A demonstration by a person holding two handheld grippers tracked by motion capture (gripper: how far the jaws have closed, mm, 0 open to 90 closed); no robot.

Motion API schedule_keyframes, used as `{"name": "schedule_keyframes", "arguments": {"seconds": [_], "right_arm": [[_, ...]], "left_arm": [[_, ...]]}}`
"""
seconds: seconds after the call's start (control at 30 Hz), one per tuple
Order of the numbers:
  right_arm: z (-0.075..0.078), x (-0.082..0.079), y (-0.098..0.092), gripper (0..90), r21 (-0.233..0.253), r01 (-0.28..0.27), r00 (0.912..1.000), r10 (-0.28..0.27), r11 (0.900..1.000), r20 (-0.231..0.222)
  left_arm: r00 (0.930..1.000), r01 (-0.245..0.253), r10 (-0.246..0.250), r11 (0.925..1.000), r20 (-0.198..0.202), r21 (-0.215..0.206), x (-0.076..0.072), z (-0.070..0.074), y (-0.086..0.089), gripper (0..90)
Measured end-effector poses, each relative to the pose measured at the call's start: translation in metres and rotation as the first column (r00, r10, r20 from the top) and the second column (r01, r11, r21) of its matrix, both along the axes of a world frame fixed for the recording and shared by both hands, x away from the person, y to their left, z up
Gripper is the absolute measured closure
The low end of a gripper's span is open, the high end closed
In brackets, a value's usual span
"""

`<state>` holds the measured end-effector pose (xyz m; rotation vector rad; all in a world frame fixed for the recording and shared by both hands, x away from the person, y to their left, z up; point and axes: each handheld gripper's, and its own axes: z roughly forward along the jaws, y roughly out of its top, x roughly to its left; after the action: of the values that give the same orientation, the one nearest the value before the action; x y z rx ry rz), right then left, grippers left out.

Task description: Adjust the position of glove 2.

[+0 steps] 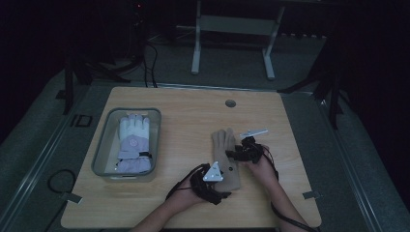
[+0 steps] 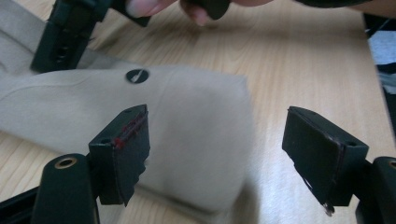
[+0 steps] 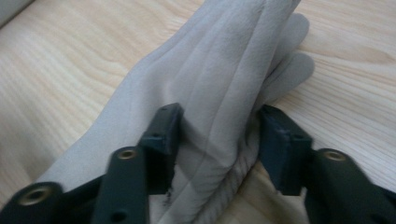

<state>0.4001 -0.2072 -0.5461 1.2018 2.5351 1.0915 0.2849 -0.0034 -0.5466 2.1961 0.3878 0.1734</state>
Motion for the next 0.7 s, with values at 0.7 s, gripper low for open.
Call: {"name": "schedule_keyframes", "arguments": {"seconds": [0.7], "right_arm": [[0.006, -0.019, 0.022, 75.6, -0.165, -0.031, 0.9857, 0.058, 0.986, 0.158]], "left_arm": [[0.9919, 0.046, -0.067, 0.9806, 0.108, 0.19, -0.008, -0.007, -0.014, 28.4]]}}
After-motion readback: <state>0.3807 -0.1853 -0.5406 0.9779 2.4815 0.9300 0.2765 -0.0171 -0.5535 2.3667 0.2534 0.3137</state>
